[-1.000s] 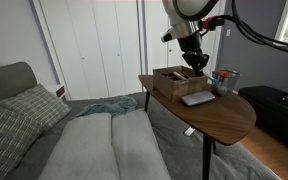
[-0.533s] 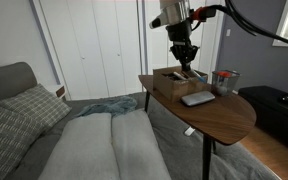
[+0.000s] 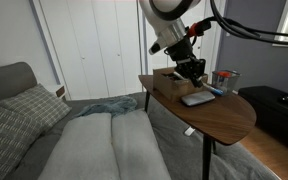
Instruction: Remove the blue pen from the office pen holder
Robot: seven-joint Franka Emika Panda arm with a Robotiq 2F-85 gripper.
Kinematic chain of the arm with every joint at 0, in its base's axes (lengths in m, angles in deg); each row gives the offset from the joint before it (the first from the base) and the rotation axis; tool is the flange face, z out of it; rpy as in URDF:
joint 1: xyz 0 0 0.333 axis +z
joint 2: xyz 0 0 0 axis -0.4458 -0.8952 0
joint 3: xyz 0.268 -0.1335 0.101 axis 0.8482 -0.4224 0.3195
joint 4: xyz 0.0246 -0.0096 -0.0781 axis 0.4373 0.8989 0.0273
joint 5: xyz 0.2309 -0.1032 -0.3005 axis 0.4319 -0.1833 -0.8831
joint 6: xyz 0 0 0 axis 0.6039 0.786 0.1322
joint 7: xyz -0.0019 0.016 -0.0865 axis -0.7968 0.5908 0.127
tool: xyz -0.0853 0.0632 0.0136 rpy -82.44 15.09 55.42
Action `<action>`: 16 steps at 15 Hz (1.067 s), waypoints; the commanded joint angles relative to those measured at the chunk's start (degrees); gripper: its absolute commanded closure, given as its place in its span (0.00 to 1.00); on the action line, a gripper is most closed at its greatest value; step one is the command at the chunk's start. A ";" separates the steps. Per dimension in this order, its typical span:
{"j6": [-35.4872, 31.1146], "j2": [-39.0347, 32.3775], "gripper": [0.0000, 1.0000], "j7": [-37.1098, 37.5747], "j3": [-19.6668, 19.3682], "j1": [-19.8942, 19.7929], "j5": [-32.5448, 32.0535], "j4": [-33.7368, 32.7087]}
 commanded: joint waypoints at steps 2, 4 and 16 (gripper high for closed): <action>3.61 -1.62 0.97 0.49 1.02 0.10 -3.65 2.39; 4.45 -2.25 0.97 -0.01 0.97 0.00 -5.04 3.71; 1.19 3.02 0.08 11.78 1.15 0.02 -8.67 2.22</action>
